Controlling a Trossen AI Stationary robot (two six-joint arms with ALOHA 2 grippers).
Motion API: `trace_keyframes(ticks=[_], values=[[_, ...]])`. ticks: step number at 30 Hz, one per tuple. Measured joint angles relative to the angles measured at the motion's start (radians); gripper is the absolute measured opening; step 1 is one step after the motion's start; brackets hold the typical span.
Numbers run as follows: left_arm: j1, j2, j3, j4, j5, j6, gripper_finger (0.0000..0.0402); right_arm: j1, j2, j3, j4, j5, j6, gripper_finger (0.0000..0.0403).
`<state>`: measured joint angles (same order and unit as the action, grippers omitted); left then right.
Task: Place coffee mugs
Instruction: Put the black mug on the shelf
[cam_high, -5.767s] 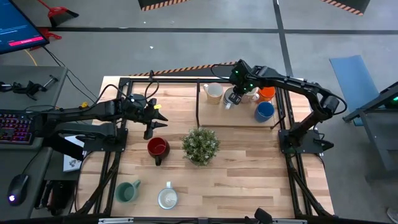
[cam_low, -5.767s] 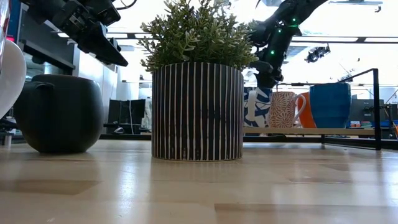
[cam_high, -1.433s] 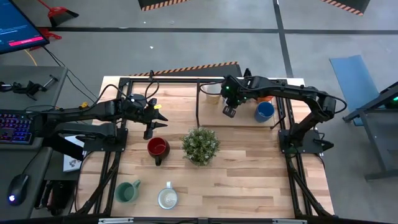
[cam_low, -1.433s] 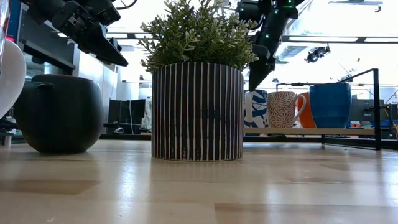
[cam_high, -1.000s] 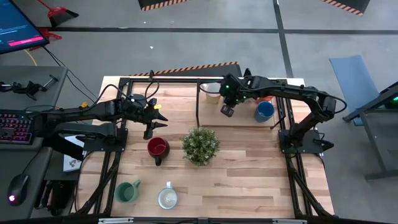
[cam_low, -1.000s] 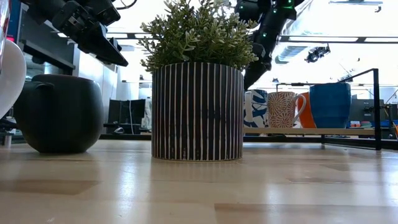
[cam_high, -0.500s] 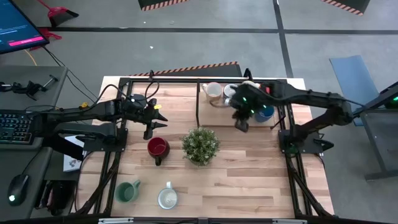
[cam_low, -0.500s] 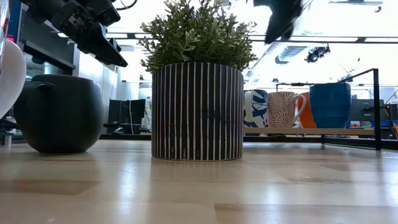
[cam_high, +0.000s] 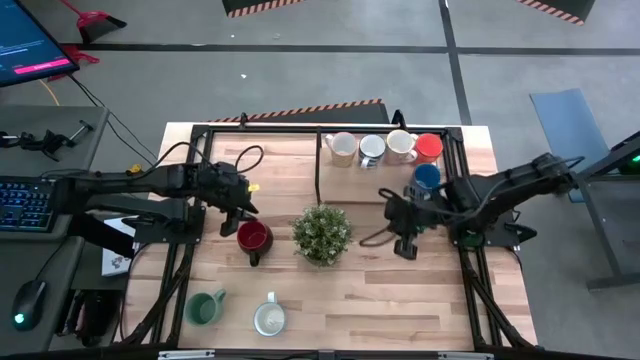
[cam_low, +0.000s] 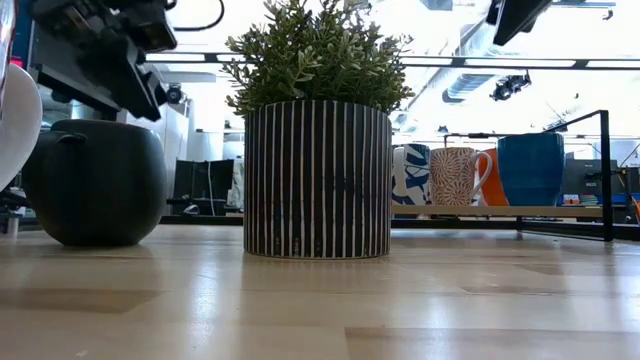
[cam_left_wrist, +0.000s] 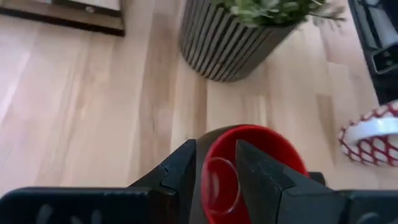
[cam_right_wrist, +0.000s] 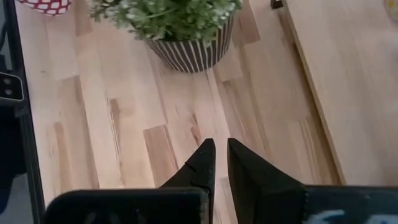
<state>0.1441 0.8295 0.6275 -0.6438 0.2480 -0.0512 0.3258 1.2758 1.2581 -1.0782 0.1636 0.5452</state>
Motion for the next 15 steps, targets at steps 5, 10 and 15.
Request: trace_keyframes(ticks=[5,10,15], values=[[-0.06,0.001,0.009,-0.031,-0.12,-0.073,0.0104,0.084,0.0,0.0,0.0,0.066,0.088,0.0021],[-0.109,0.013,0.009,-0.045,-0.199,-0.255,0.0104,0.131,0.0,0.0,0.003,0.107,0.129,0.0021],[-0.15,0.054,0.009,-0.077,-0.249,-0.356,0.0104,0.153,0.0,0.0,0.003,0.145,0.129,0.0021]])
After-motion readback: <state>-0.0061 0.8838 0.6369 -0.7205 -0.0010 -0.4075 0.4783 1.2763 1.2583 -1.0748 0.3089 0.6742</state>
